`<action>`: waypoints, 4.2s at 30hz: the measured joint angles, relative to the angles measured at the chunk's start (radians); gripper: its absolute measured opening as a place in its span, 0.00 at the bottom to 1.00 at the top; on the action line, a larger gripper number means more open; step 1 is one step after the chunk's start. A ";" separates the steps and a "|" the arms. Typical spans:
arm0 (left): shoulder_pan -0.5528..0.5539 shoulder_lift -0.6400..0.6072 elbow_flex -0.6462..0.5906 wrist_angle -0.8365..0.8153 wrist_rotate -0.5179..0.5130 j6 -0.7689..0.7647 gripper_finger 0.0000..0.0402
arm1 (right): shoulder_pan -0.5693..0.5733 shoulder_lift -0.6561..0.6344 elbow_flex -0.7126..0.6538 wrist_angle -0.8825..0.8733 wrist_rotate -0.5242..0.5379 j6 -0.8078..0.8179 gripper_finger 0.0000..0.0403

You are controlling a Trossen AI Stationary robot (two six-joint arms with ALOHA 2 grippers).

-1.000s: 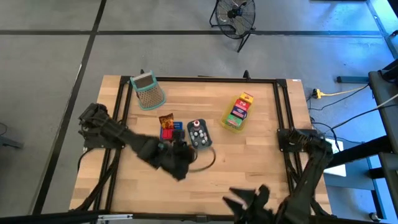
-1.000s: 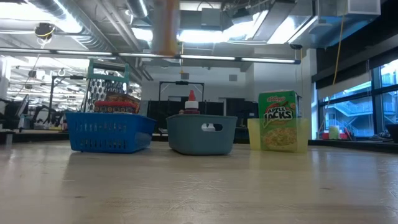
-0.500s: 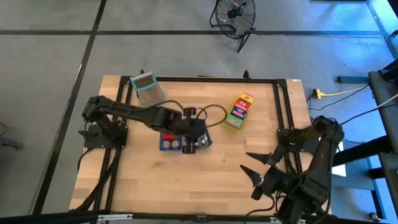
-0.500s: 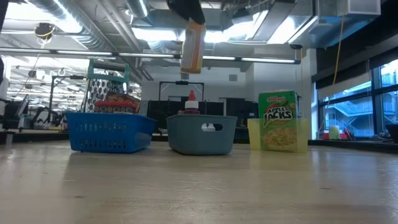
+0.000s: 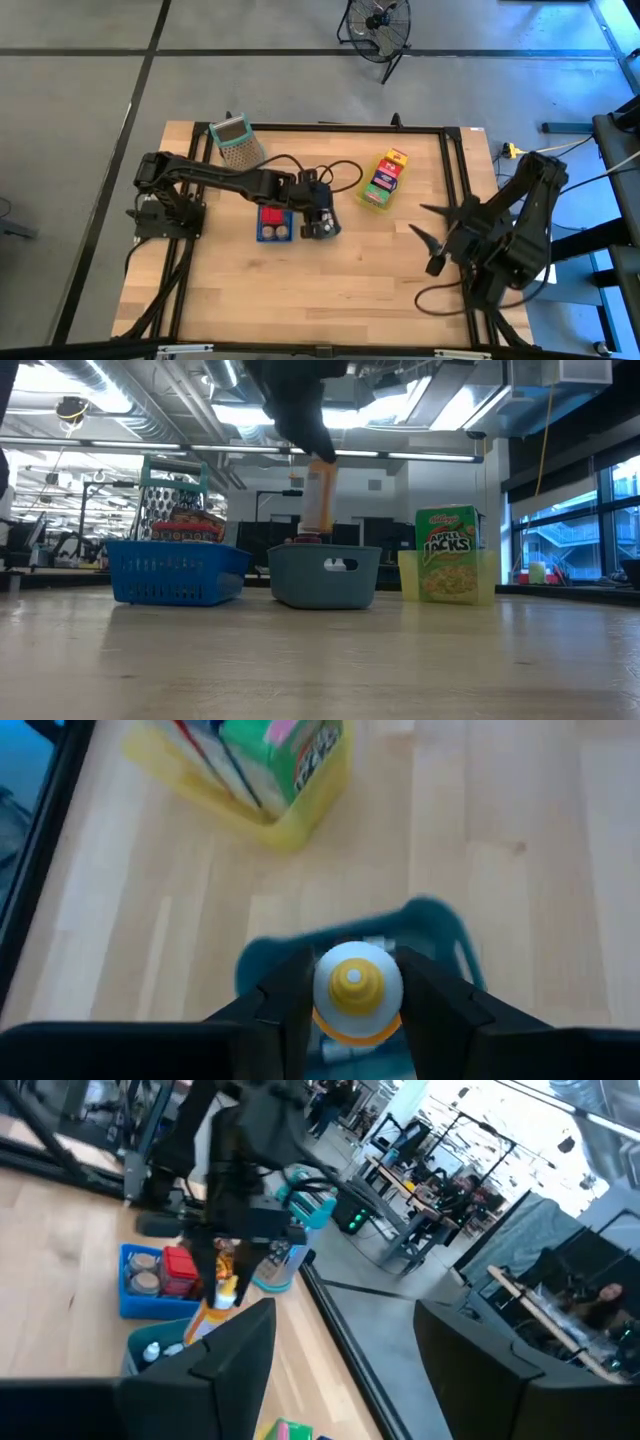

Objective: Pick & Place Kitchen Items
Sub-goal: Put the yellow food coloring bottle into the gray bin

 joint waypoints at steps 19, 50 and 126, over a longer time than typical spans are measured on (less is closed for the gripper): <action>-0.053 -0.002 -0.032 0.061 -0.008 -0.064 0.30 | 0.000 -0.095 -0.124 0.027 0.002 0.063 0.60; -0.049 -0.002 -0.110 0.139 -0.026 -0.039 0.30 | 0.000 -0.093 -0.149 0.083 -0.025 0.062 0.60; -0.018 -0.002 -0.372 0.431 -0.033 -0.057 0.54 | 0.000 -0.093 -0.149 0.084 -0.042 0.050 0.60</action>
